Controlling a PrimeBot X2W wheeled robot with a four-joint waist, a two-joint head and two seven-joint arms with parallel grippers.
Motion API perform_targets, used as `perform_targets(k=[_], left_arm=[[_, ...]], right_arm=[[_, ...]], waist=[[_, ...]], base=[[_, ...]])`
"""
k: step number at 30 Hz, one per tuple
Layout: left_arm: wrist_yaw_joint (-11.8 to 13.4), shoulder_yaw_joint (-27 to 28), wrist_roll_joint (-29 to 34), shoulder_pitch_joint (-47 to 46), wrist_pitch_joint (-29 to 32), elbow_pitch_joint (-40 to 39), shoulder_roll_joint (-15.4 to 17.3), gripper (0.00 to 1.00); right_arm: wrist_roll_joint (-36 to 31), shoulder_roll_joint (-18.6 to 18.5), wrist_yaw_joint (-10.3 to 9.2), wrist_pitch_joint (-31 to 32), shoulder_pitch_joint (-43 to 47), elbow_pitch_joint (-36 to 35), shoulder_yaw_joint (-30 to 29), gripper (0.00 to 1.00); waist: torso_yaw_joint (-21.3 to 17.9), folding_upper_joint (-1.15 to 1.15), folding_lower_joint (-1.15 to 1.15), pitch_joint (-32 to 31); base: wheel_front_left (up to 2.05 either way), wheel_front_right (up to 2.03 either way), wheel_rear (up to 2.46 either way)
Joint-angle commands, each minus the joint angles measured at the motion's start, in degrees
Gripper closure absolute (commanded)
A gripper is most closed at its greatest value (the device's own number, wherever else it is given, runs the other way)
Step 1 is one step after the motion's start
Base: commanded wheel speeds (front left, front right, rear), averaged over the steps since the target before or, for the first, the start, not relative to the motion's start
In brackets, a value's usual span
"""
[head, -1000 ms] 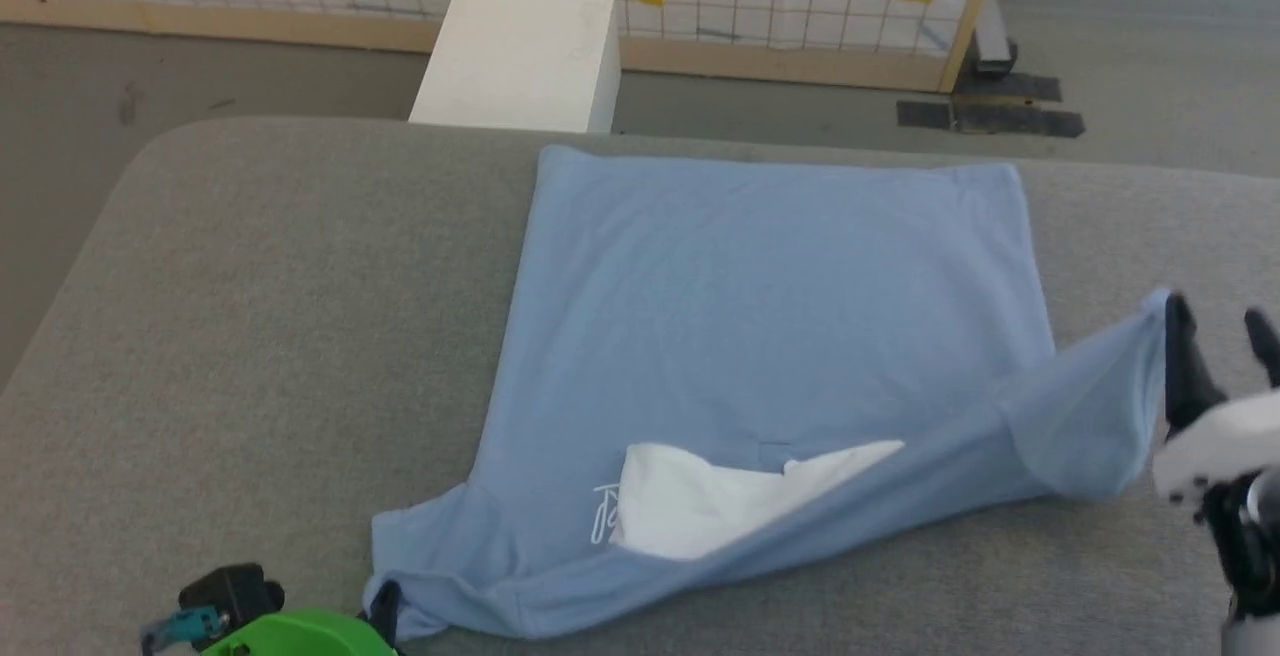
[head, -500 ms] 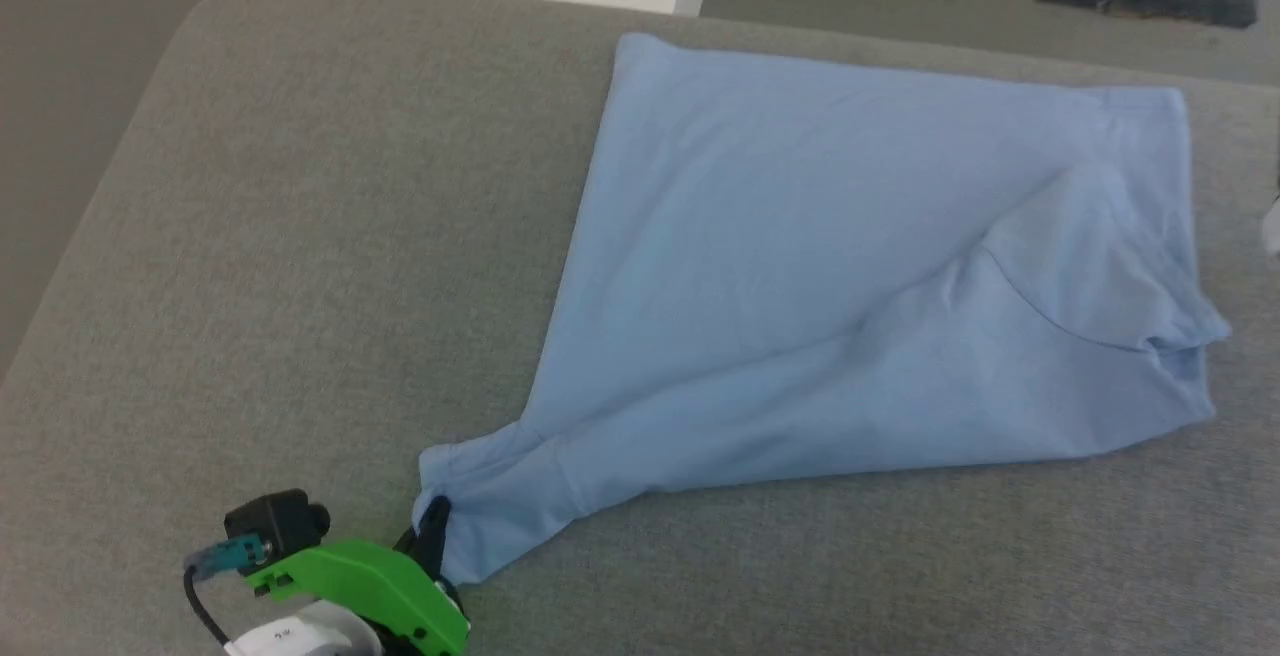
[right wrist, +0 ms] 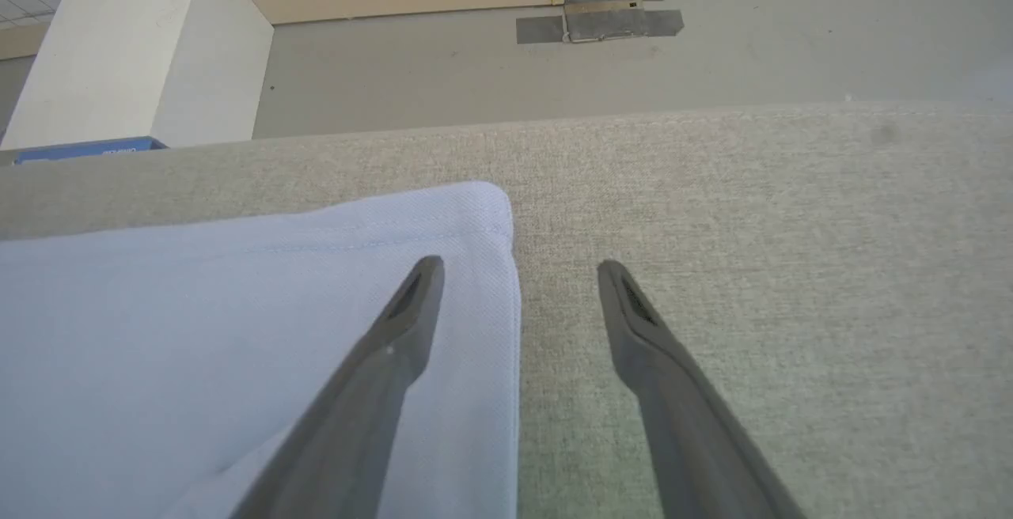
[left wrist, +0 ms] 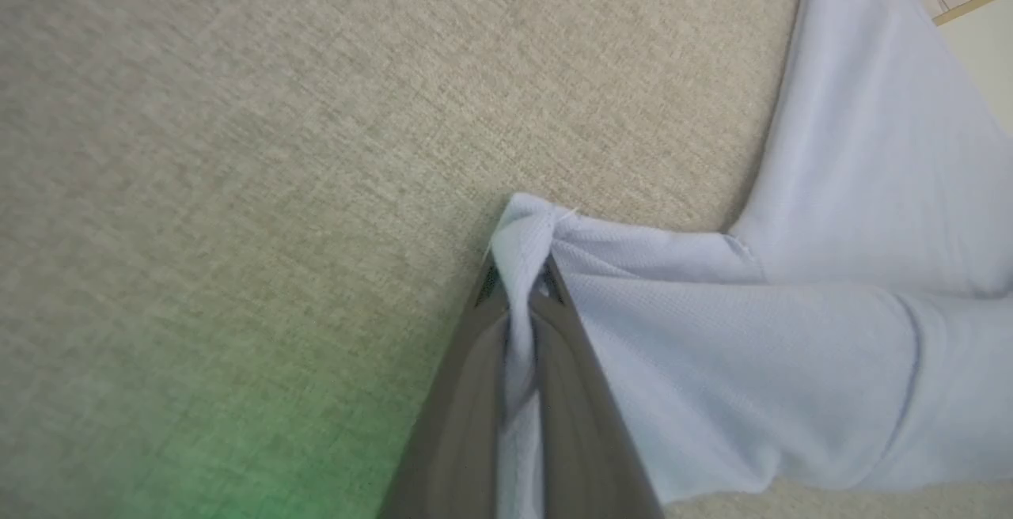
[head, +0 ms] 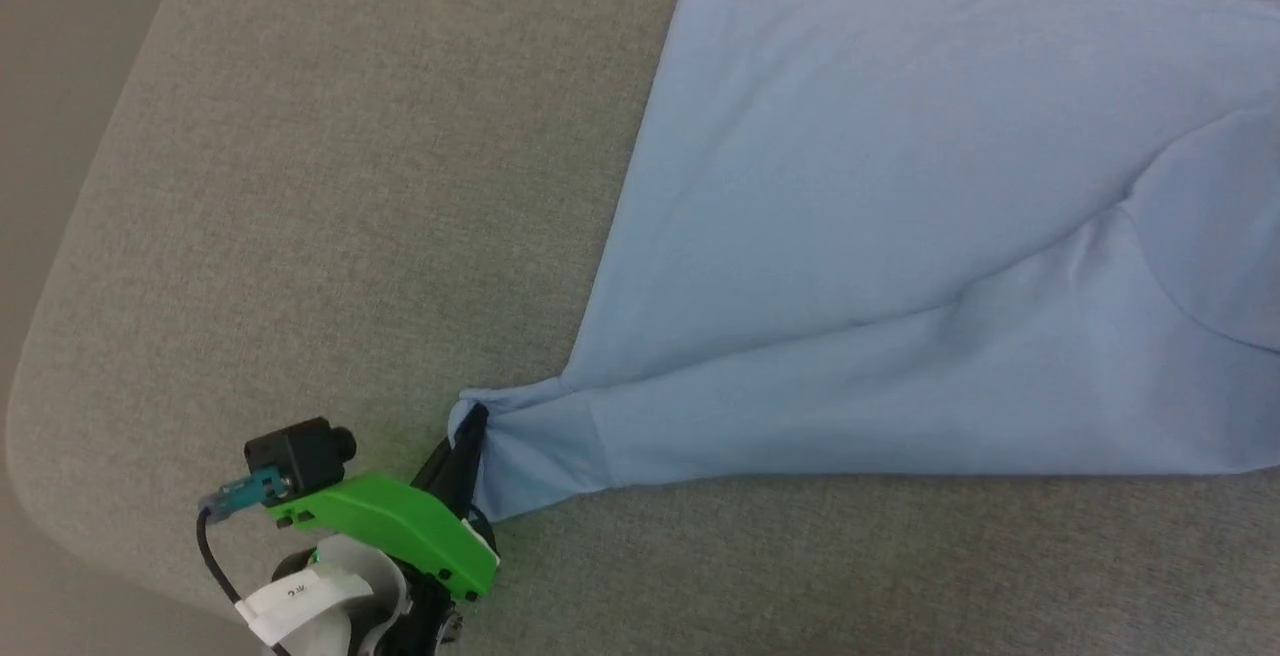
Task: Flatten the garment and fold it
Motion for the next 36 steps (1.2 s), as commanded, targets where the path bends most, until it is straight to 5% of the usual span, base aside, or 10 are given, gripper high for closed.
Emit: perform_targets(k=[1, 4, 5, 8, 12, 19, 24, 29, 36], left_arm=[[0.22, -0.57, -0.26, -0.49, 0.34, 2.45, -0.37, 1.00], [-0.07, -0.83, -0.33, -0.79, 0.08, 3.05, -0.51, 1.00], [-0.12, -0.88, -0.33, -0.88, -0.01, 3.25, -0.53, 1.00], [-0.18, -0.86, -0.36, -1.04, -0.27, 3.74, -0.51, 1.00], [-0.25, -0.60, -0.43, -1.01, -0.73, 4.41, -0.29, 1.00], [0.15, 0.06, -0.29, 0.39, -1.00, 5.18, 0.94, 1.00], [1.28, 0.83, -0.39, 3.13, -0.37, 4.22, 2.20, 1.00], [2.61, 1.41, -0.54, 6.17, 0.54, 2.51, 3.19, 1.00], [4.28, 2.29, -0.77, 9.56, 1.56, -0.18, 4.36, 1.00]], right_arm=[[-1.41, 0.41, -0.09, 2.66, -1.33, 0.28, -0.93, 0.00], [-3.64, 1.26, -0.09, 9.17, -2.30, -0.01, -2.76, 0.00], [-4.47, 1.61, -0.09, 11.51, -2.51, -0.45, -3.09, 0.50], [-5.52, 2.68, -0.09, 15.06, -2.68, -2.74, -3.63, 1.00], [-3.38, 4.41, -0.09, 10.86, -0.89, -7.42, -3.65, 1.00], [4.63, 6.93, -0.09, -10.75, 10.52, -13.60, -0.40, 1.00], [8.09, 9.40, -0.09, -19.52, 22.83, -18.95, -0.92, 1.00], [9.59, 12.37, -0.09, -18.42, 35.54, -26.00, -3.79, 1.00], [13.72, 13.94, -0.09, -7.06, 50.13, -31.54, -8.16, 1.00]], waist=[[1.75, -0.01, 0.00, 2.56], [1.79, -0.01, 0.00, 2.91], [1.77, -0.01, 0.00, 2.94], [1.50, -0.01, 0.00, 2.74], [0.57, -0.01, 0.00, 1.39], [-2.50, -0.01, 0.00, -5.68], [-5.68, -0.01, 0.00, -11.91], [-8.52, -0.01, 0.00, -16.64], [-11.85, -0.01, 0.00, -20.37]], base=[[0.00, 0.00, 0.00], [0.00, 0.00, 0.00], [0.00, 0.00, 0.00], [0.00, 0.00, 0.00], [0.00, 0.00, 0.00], [0.00, 0.00, 0.00], [0.00, 0.00, 0.00], [0.00, 0.00, 0.00], [0.00, 0.00, 0.00]])
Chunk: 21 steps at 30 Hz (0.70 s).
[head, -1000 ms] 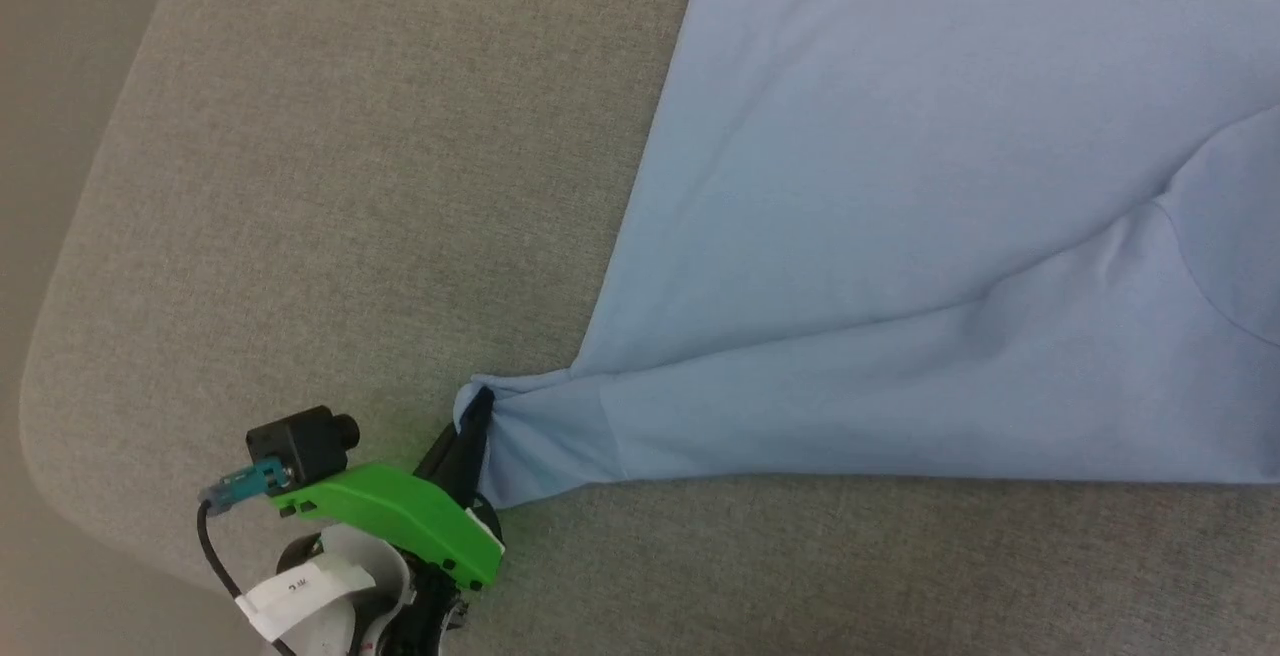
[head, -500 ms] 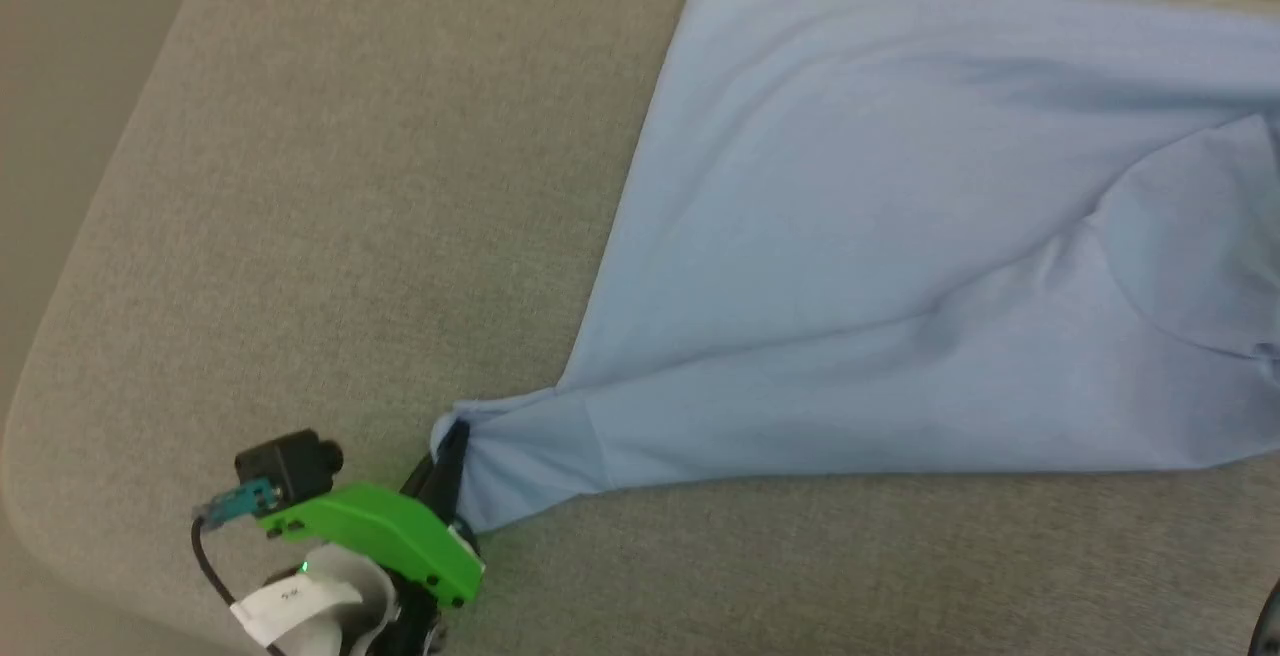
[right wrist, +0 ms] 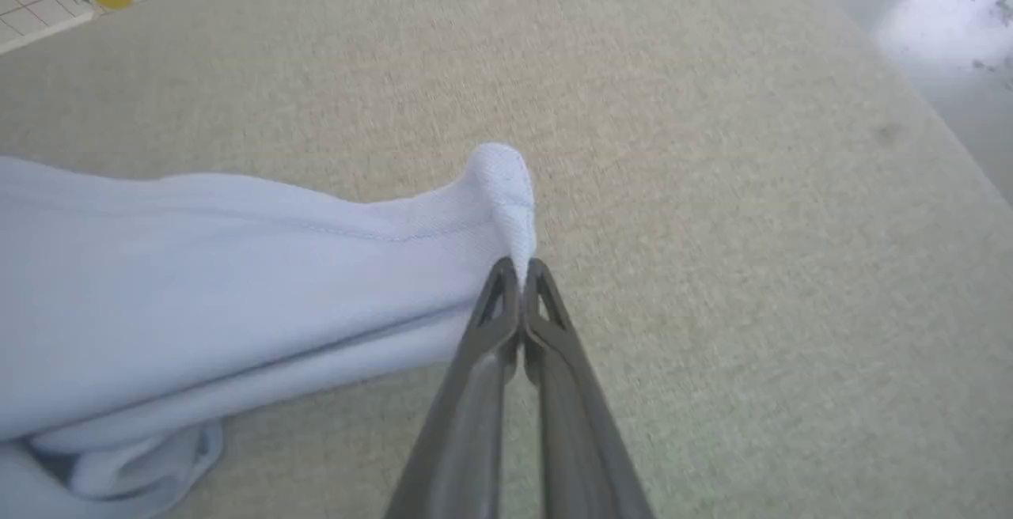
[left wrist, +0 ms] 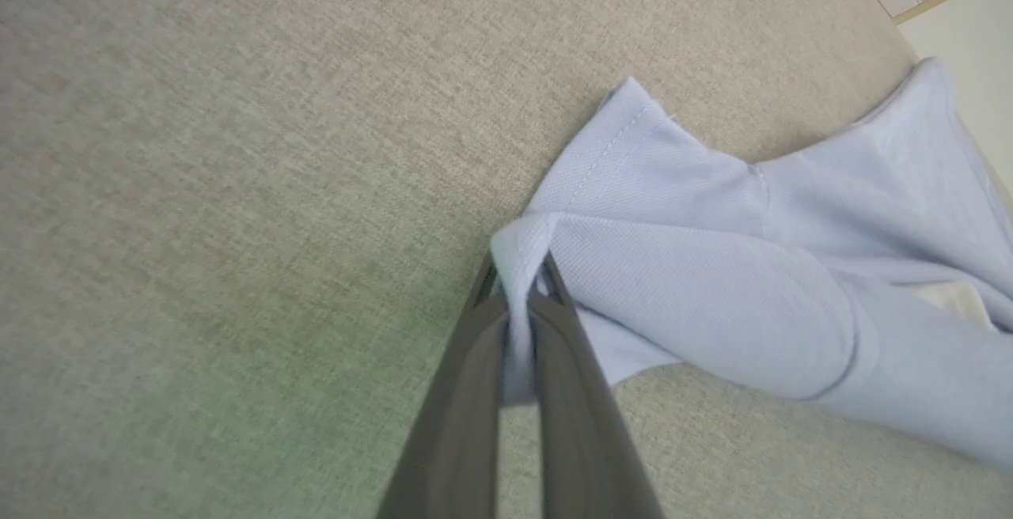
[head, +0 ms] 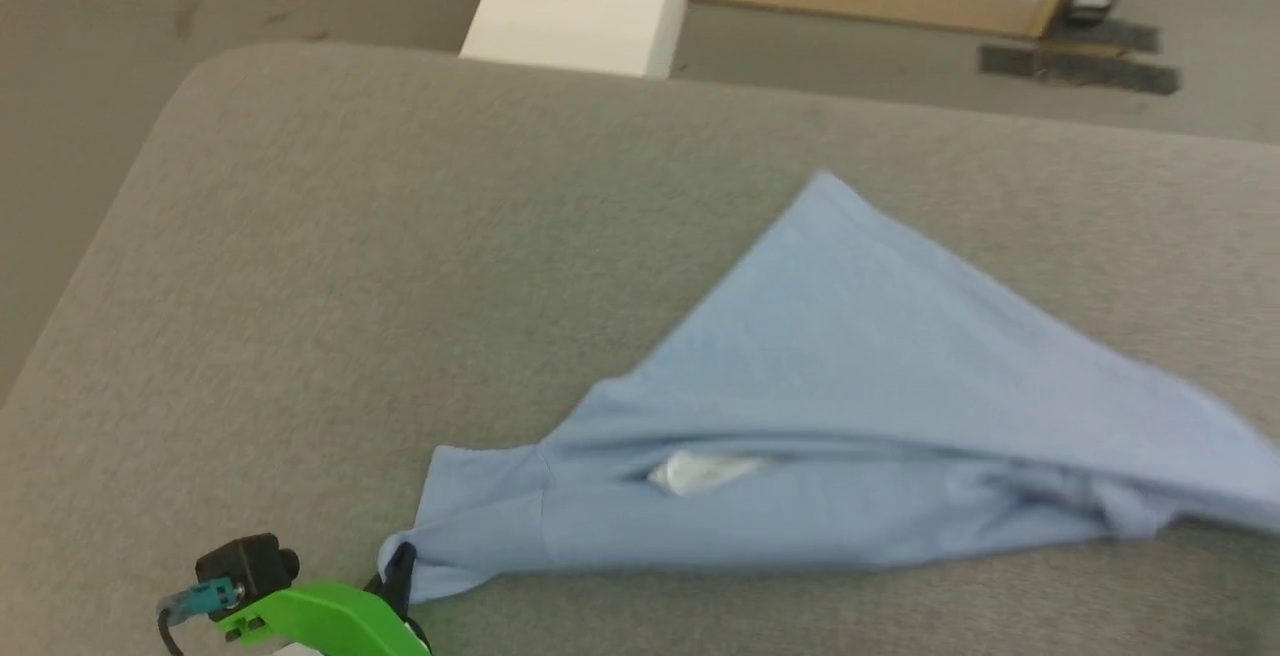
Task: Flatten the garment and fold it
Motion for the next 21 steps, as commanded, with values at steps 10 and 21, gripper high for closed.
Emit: perform_targets(k=[10, 21], left_arm=[[1.29, 0.07, 0.01, 1.97, 1.21, -2.43, 1.16, 1.00], [1.26, -1.03, 0.13, 1.58, 1.82, -3.05, 1.17, 1.00]], right_arm=[[5.12, -0.03, -0.10, 17.76, 9.21, 4.72, 0.21, 1.00], [4.09, -0.02, -0.10, -3.87, 3.25, -5.50, 9.72, 0.00]], waist=[[-5.77, 0.00, 0.00, -5.49], [-4.09, 0.00, 0.00, -5.46]], base=[[0.00, 0.00, 0.00], [0.00, 0.00, 0.00]])
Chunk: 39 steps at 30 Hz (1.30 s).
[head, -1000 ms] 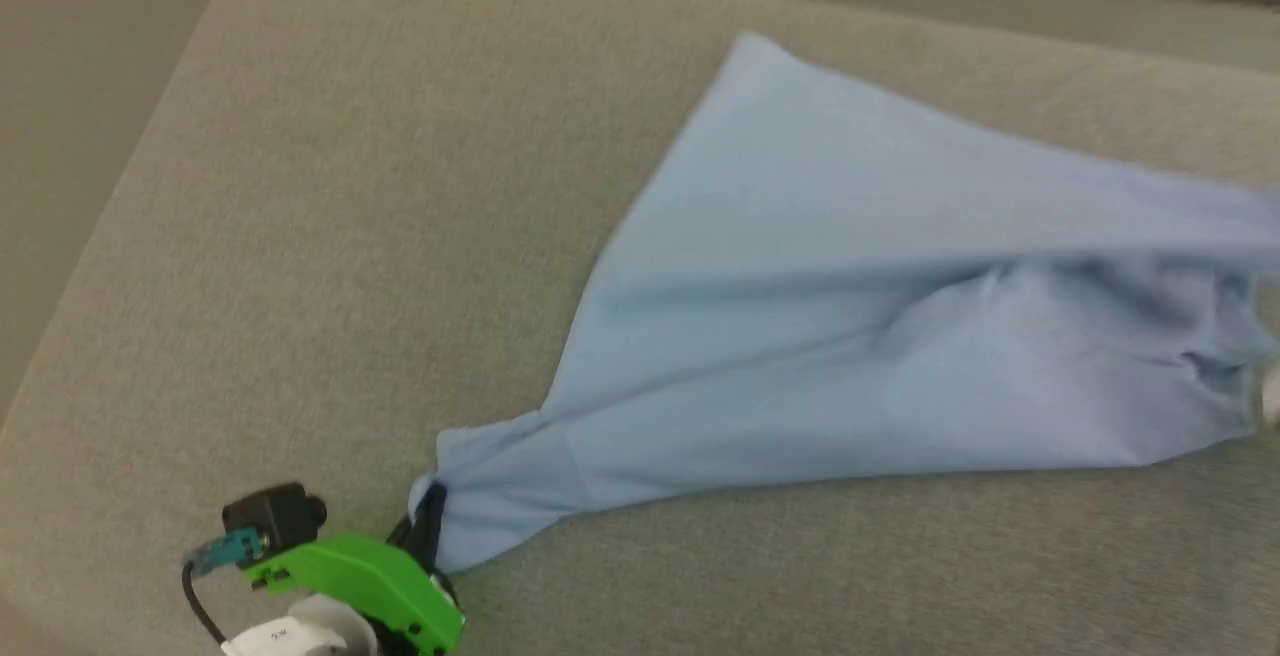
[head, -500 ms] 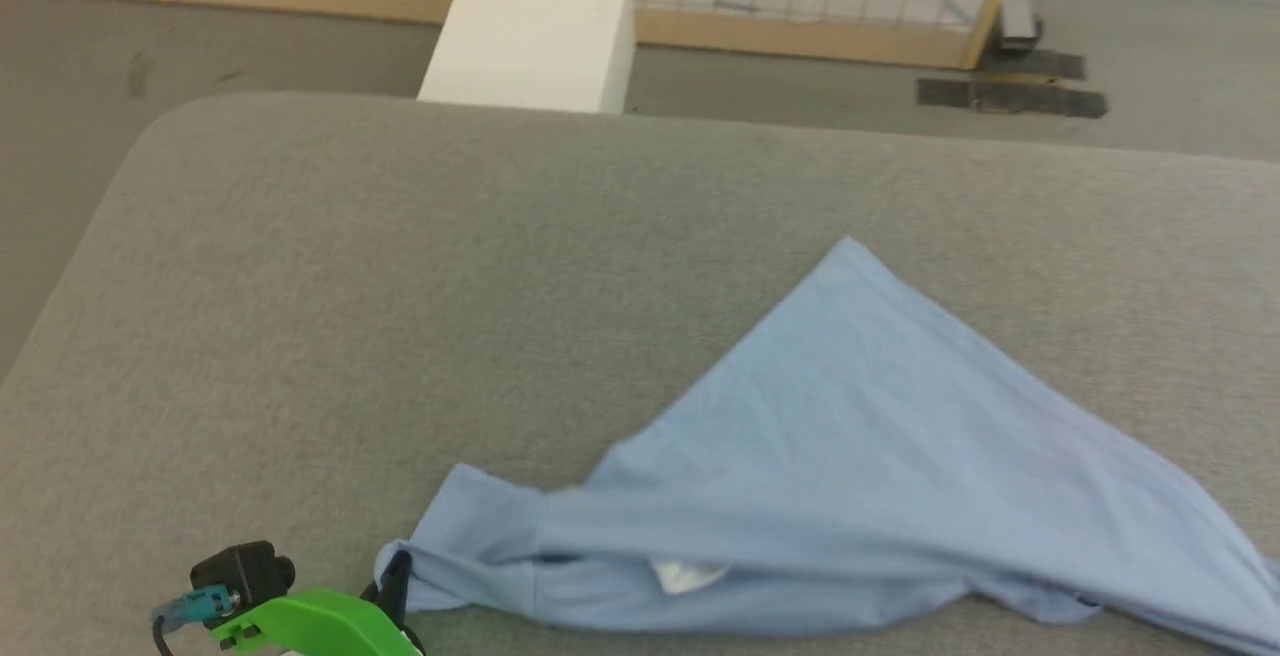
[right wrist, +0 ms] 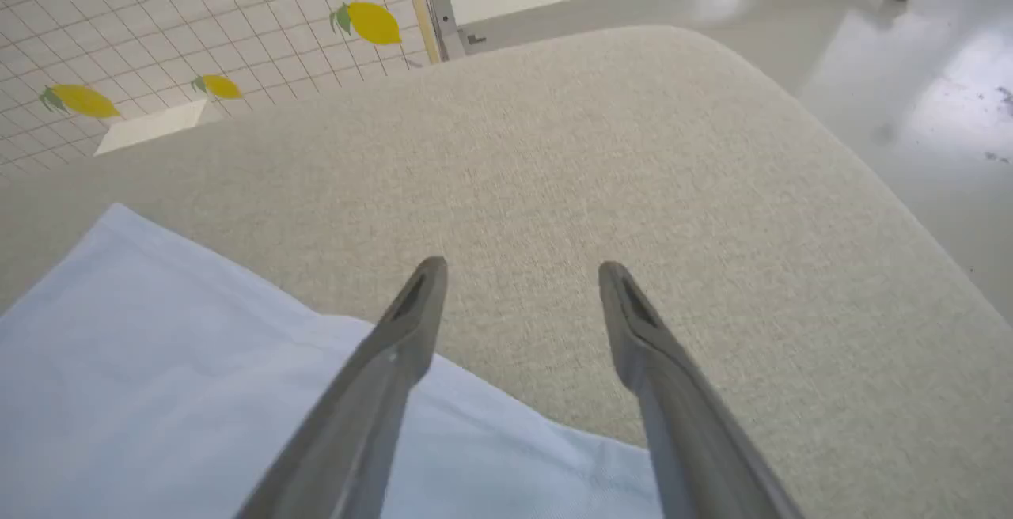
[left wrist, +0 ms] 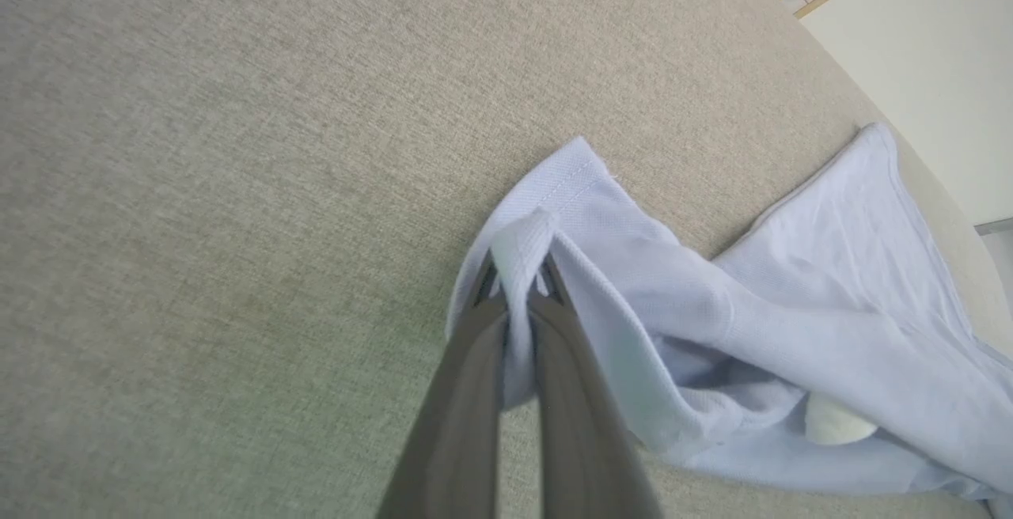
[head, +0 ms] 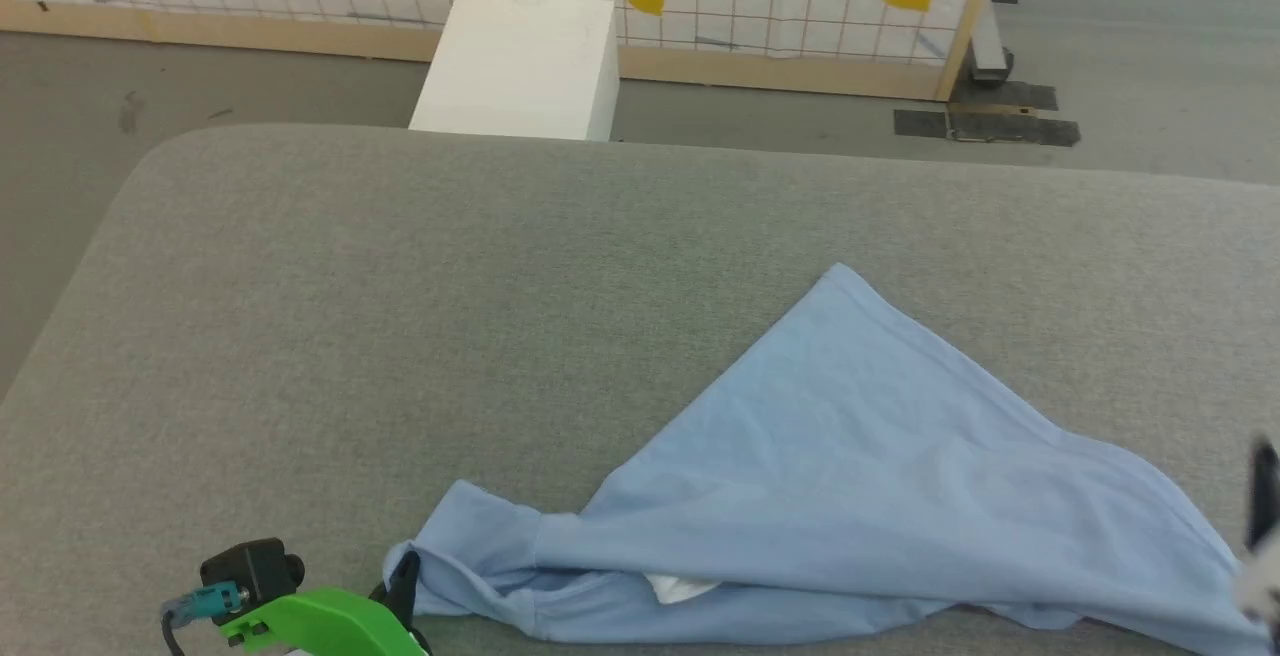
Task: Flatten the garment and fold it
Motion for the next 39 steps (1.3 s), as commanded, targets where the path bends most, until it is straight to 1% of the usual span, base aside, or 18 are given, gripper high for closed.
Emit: perform_targets(k=[1, 3, 6, 9, 12, 16, 19, 21, 25, 32, 33, 34, 35, 37, 38, 39], left_arm=[[0.10, -0.14, 0.17, 0.01, 0.09, -0.26, 0.06, 1.00], [-0.02, -0.36, 0.17, -0.22, 0.06, -0.33, -0.03, 1.00], [-0.24, -0.74, 0.20, -0.83, -0.02, -0.29, -0.23, 1.00], [-0.53, -1.04, 0.14, -1.54, -0.19, -0.06, -0.48, 1.00], [-0.88, -1.43, 0.10, -2.51, -0.44, 0.35, -0.87, 1.00], [-1.53, -2.14, -0.02, -3.71, -0.79, 1.20, -1.55, 1.00], [-1.98, -2.58, -0.11, -4.42, -1.16, 1.85, -2.05, 1.00], [-2.30, -2.90, -0.17, -4.86, -1.39, 2.32, -2.37, 1.00], [-3.00, -3.52, -0.36, -5.91, -1.96, 3.32, -3.18, 1.00], [-4.18, -4.44, -0.72, -7.28, -2.97, 5.42, -4.35, 1.00], [-4.29, -4.49, -0.76, -7.38, -3.10, 5.66, -4.43, 1.00], [-4.39, -4.54, -0.82, -7.47, -3.23, 5.95, -4.52, 1.00], [-4.46, -4.57, -0.87, -7.53, -3.31, 6.16, -4.57, 1.00], [-4.54, -4.59, -0.93, -7.65, -3.46, 6.54, -4.61, 1.00], [-4.56, -4.55, -0.96, -7.66, -3.55, 6.72, -4.59, 1.00], [-4.56, -4.51, -0.97, -7.65, -3.62, 6.85, -4.54, 1.00]], right_arm=[[-0.57, 0.13, -0.09, -3.53, -2.26, -0.88, 2.74, 0.00], [-0.87, -0.56, -0.09, -8.40, -4.63, -0.81, 6.98, 0.00], [-0.03, -3.11, -0.09, -13.73, -8.90, 1.97, 14.49, 0.00], [0.90, -5.35, -0.09, -16.01, -13.55, 6.58, 21.36, 0.00], [2.20, -8.05, -0.09, -15.38, -19.39, 12.97, 28.43, 0.00], [3.93, -10.38, -0.09, -12.35, -26.76, 21.85, 35.49, 0.00], [4.84, -11.13, -0.09, -8.34, -31.56, 28.16, 38.90, 0.00], [4.66, -11.38, -0.09, -4.58, -34.66, 32.42, 40.46, 0.00], [3.17, -11.72, -0.09, 2.45, -40.03, 39.40, 41.71, 0.00], [-1.05, -11.45, -0.09, 11.57, -46.00, 47.27, 39.90, 0.00], [-1.63, -11.37, -0.09, 12.71, -46.39, 48.15, 39.23, 0.04], [-2.45, -11.22, -0.09, 14.38, -46.73, 49.23, 38.44, 0.40], [-3.11, -11.10, -0.09, 15.50, -46.96, 49.90, 37.70, 0.55], [-4.38, -10.71, -0.09, 17.35, -47.21, 50.81, 36.05, 0.93], [-4.91, -10.38, -0.09, 17.64, -47.15, 50.88, 35.32, 1.00], [-5.10, -10.08, -0.09, 17.27, -47.02, 50.68, 34.56, 1.00]], waist=[[0.72, 0.00, 0.00, 0.38], [1.36, 0.00, 0.00, 0.91], [2.59, 0.00, 0.00, 2.03], [3.77, 0.00, 0.00, 3.13], [5.35, 0.00, 0.00, 4.52], [7.56, 0.00, 0.00, 6.04], [9.02, 0.00, 0.00, 7.25], [9.97, 0.00, 0.00, 8.07], [11.83, 0.00, 0.00, 9.72], [13.71, 0.00, 0.00, 11.63], [13.78, 0.00, 0.00, 11.71], [13.83, 0.00, 0.00, 11.77], [13.85, 0.00, 0.00, 11.79], [13.73, 0.00, 0.00, 11.76], [13.55, 0.00, 0.00, 11.62], [13.37, 0.00, 0.00, 11.45]], base=[[0.00, 0.00, 0.00], [0.00, 0.00, 0.00], [0.00, 0.00, 0.00], [0.00, 0.00, 0.00], [0.00, 0.00, 0.00], [0.00, 0.00, 0.00], [0.00, 0.00, 0.00], [0.00, 0.00, 0.00], [0.00, 0.00, 0.00], [0.00, 0.00, 0.00], [0.00, 0.00, 0.00], [0.00, 0.00, 0.00], [0.00, 0.00, 0.00], [0.00, 0.00, 0.00], [0.00, 0.00, 0.00], [0.00, 0.00, 0.00]])
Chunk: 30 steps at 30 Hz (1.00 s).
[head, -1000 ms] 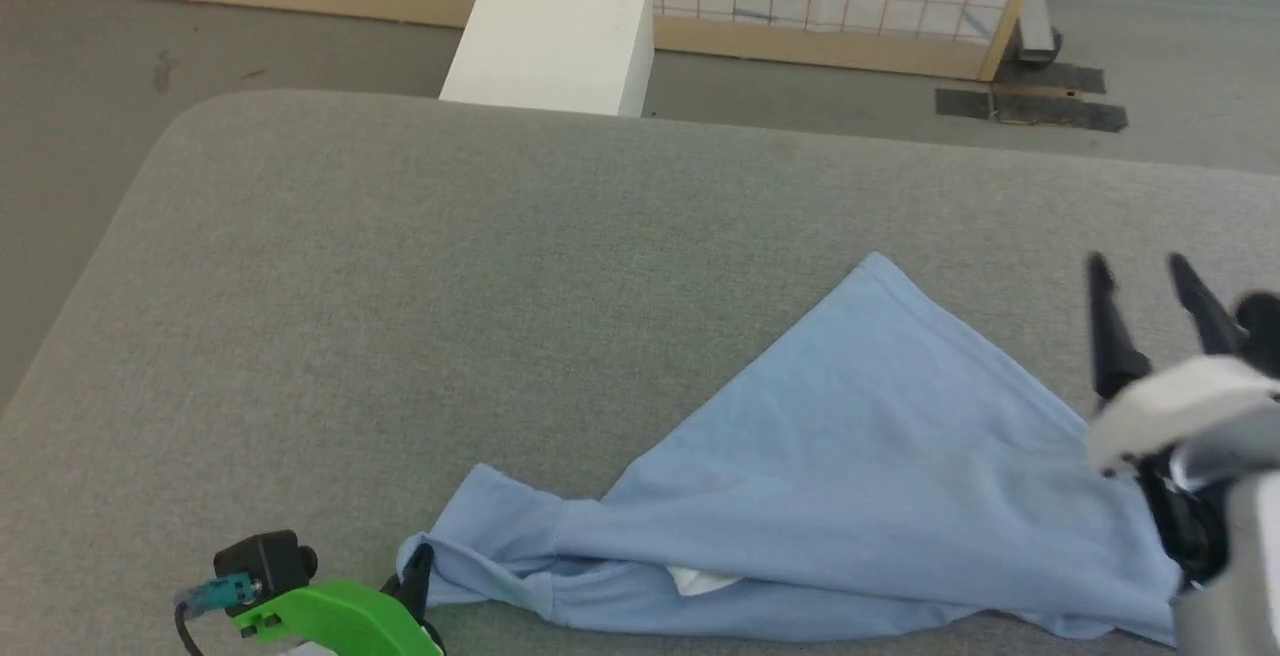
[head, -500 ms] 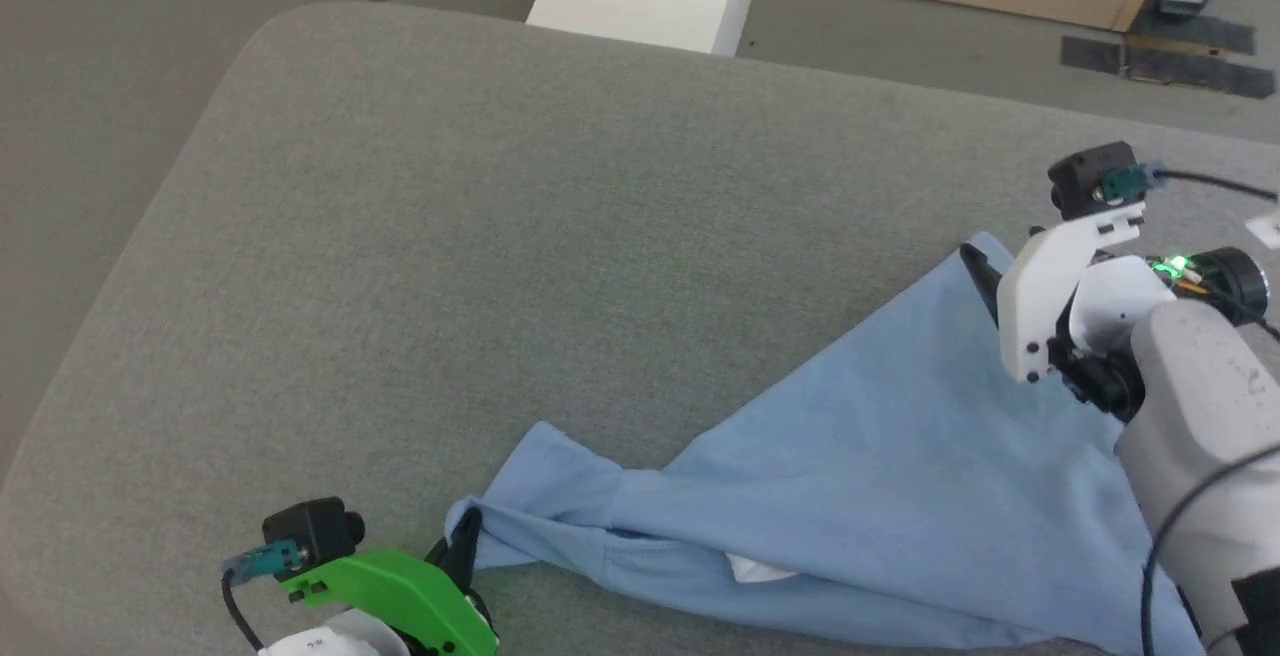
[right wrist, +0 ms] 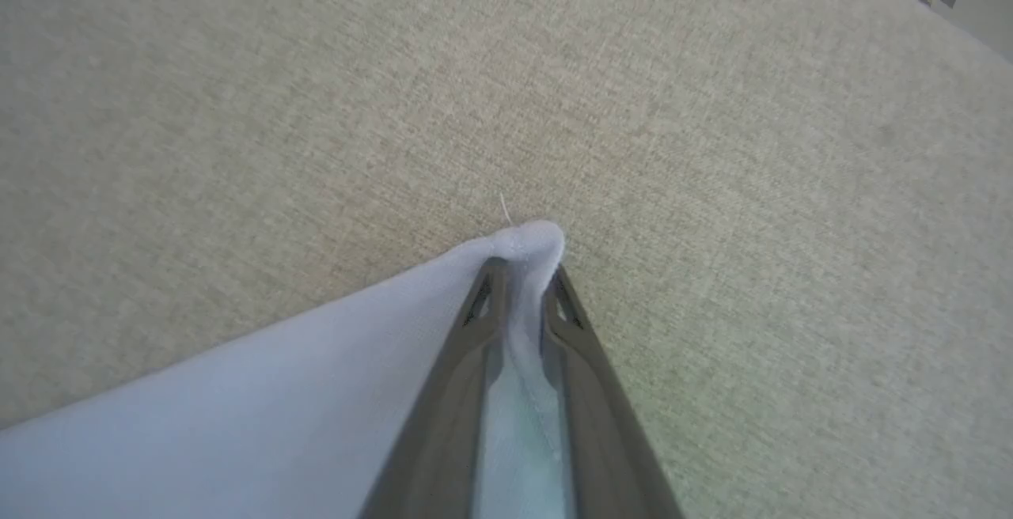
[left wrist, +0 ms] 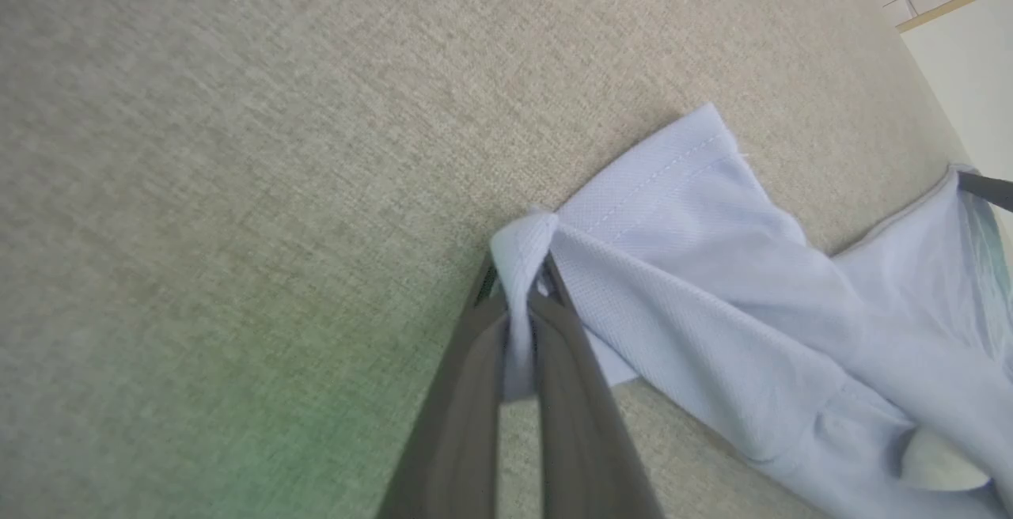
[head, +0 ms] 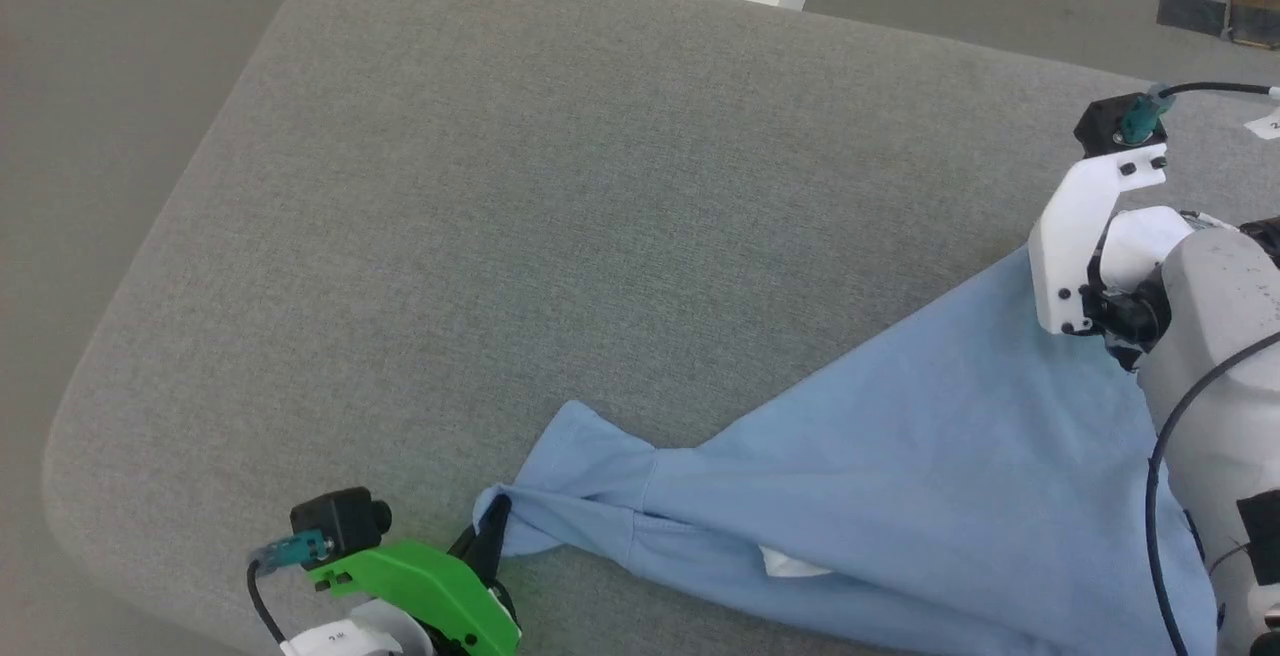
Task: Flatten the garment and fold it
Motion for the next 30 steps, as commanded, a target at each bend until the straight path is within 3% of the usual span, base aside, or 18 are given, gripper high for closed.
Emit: perform_targets(k=[1, 9, 16, 23, 30], left_arm=[[-0.21, 0.10, -0.34, -0.64, -0.40, 0.55, 0.16, 1.00], [0.51, 1.22, -0.10, 0.39, -0.60, 0.02, 1.88, 1.00], [2.08, 2.41, 0.42, 3.07, -0.38, -2.49, 3.90, 1.00], [3.74, 3.89, 1.89, 4.26, -2.35, -6.34, 5.13, 1.00], [3.02, 5.37, 3.36, 0.25, -6.48, -9.93, 5.64, 1.00]], right_arm=[[-0.46, 0.36, -0.10, -0.86, 1.33, 0.52, -0.89, 1.00], [2.66, 3.85, -0.10, -18.15, 9.07, -6.54, -4.95, 1.00], [7.72, 6.54, -0.10, -31.97, 22.63, -17.62, -8.28, 1.00], [9.63, 8.23, -0.10, -33.23, 37.56, -33.73, -12.70, 1.00], [9.32, 9.41, -0.10, -28.02, 45.84, -50.41, -16.94, 1.00]], waist=[[-0.54, 0.00, 0.00, -0.53], [-4.67, 0.00, 0.00, -5.05], [-9.99, 0.00, 0.00, -10.97], [-14.83, 0.00, 0.00, -13.86], [-18.22, 0.00, 0.00, -15.31]], base=[[0.00, 0.00, 0.00], [0.00, 0.00, 0.00], [0.00, 0.00, 0.00], [0.00, 0.00, 0.00], [0.00, 0.00, 0.00]])
